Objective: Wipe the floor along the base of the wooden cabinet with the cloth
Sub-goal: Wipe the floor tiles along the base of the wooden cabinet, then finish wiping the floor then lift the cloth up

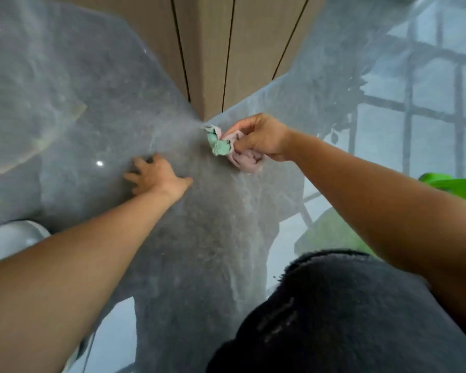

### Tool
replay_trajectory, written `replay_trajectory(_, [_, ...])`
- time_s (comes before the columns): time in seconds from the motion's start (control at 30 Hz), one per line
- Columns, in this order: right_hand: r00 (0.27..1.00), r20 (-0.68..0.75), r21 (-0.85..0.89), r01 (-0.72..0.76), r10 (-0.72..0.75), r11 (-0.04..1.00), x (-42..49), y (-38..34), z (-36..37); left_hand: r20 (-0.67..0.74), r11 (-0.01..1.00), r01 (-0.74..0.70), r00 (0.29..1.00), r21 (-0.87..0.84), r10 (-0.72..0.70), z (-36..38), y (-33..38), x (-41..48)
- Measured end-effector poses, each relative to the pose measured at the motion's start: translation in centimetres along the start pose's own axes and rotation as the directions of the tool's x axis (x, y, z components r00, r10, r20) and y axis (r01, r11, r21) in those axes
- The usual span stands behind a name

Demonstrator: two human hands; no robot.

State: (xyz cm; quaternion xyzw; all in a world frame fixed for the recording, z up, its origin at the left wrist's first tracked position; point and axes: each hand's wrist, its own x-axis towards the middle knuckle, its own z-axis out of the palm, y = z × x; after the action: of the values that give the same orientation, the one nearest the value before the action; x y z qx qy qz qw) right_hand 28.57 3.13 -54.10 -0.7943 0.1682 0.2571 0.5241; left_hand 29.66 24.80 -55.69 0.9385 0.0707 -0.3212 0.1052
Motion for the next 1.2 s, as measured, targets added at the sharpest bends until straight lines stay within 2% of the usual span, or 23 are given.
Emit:
replay_trajectory(0.07, [0.999,0.036,0.336,-0.048,0.038,0.941,-2.2,-1.4,-2.6,0.003,0.923,-0.327,0.942,-0.204,0.334,-1.2,3.1,-0.9])
replay_trajectory(0.1, [0.999,0.015,0.446,-0.033,0.029,0.894,-3.8,-1.9,-4.2,0.074,0.858,-0.352,0.911,-0.374,0.406,-2.3,5.9,-1.7])
replay_trajectory(0.13, [1.0,-0.01,0.535,-0.009,0.017,0.845,-5.9,-2.5,-5.6,0.207,0.784,-0.234,0.886,-0.574,0.416,-3.5,8.8,-2.9])
replay_trajectory(0.17, [0.999,-0.043,0.613,0.023,0.005,0.79,-8.4,-3.0,-7.0,0.362,0.69,-0.074,0.809,-0.72,0.464,-4.6,11.8,-4.5])
replay_trajectory(0.2, [0.995,-0.098,0.68,0.067,0.0,0.73,-11.0,-3.5,-8.6,0.487,0.631,0.059,0.693,-0.774,0.532,-5.6,14.6,-6.3])
replay_trajectory(0.23, [0.986,-0.168,0.743,0.118,0.013,0.659,-13.7,-3.9,-10.1,0.566,0.627,0.121,0.584,-0.77,0.583,-6.5,17.2,-8.1])
replay_trajectory(0.27, [0.971,-0.237,0.793,0.171,0.038,0.585,-16.4,-4.4,-11.4,0.614,0.659,0.122,0.517,-0.742,0.597,-7.5,19.2,-10.0])
replay_trajectory(0.3, [0.951,-0.3,0.829,0.221,0.075,0.513,-19.3,-5.0,-12.5,0.653,0.702,0.102,0.479,-0.705,0.587,-8.6,20.8,-12.0])
replay_trajectory(0.37, [0.904,-0.39,0.86,0.289,0.175,0.422,-24.9,-6.7,-14.0,0.717,0.77,0.082,0.439,-0.632,0.542,-11.1,22.7,-16.7])
replay_trajectory(0.43, [0.869,-0.413,0.872,0.292,0.271,0.392,-30.6,-9.0,-14.8,0.739,0.809,0.044,0.44,-0.586,0.51,-13.9,23.7,-22.2])
replay_trajectory(0.5, [0.809,-0.444,0.869,0.285,0.384,0.404,-36.5,-11.1,-15.1,0.748,0.834,0.033,0.464,-0.551,0.475,-16.6,24.5,-28.0])
replay_trajectory(0.57, [0.721,-0.509,0.834,0.277,0.471,0.477,-42.5,-13.1,-15.2,0.77,0.845,0.066,0.453,-0.531,0.449,-19.1,25.2,-33.7])
replay_trajectory(0.63, [0.606,-0.623,0.72,0.195,0.495,0.666,-48.4,-14.1,-15.2,0.79,0.841,0.102,0.418,-0.531,0.449,-20.6,25.9,-39.2])
replay_trajectory(0.7, [0.504,-0.709,0.58,0.02,0.492,0.814,-53.7,-14.0,-15.1,0.796,0.849,0.088,0.407,-0.522,0.447,-20.7,26.6,-44.5])
replay_trajectory(0.8, [0.324,-0.814,0.46,-0.148,0.482,0.876,-59.7,-12.4,-14.6,0.809,0.874,0.092,0.437,-0.477,0.395,-17.9,27.8,-51.3])
replay_trajectory(0.87, [0.273,-0.852,0.401,-0.21,0.447,0.892,-61.1,-10.7,-14.4,0.813,0.865,0.178,0.47,-0.469,0.344,-15.3,29.2,-54.4])
replay_trajectory(0.9, [0.294,-0.848,0.392,-0.211,0.441,0.895,-61.1,-9.7,-14.2,0.818,0.838,0.26,0.477,-0.48,0.321,-14.1,29.9,-55.4])
replay_trajectory(0.97, [0.446,-0.78,0.391,-0.2,0.439,0.898,-60.5,-7.3,-13.7,0.811,0.749,0.399,0.497,-0.529,0.308,-12.0,31.1,-56.2])
replay_trajectory(1.03, [0.62,-0.637,0.279,-0.368,0.458,0.887,-59.5,-5.2,-13.1,0.777,0.677,0.444,0.542,-0.588,0.319,-10.6,31.8,-56.0])
replay_trajectory(1.07, [0.664,-0.568,0.192,-0.468,0.487,0.862,-59.3,-4.6,-12.8,0.765,0.668,0.441,0.56,-0.6,0.317,-10.4,31.8,-55.8])
replay_trajectory(1.13, [0.685,-0.462,0.152,-0.565,0.563,0.811,-59.7,-4.1,-13.5,0.758,0.732,0.358,0.567,-0.58,0.323,-11.2,31.7,-55.7])
replay_trajectory(1.2, [0.694,-0.368,0.229,-0.577,0.619,0.784,-60.7,-6.2,-15.1,0.737,0.842,0.18,0.596,-0.509,0.318,-13.8,31.1,-55.9])
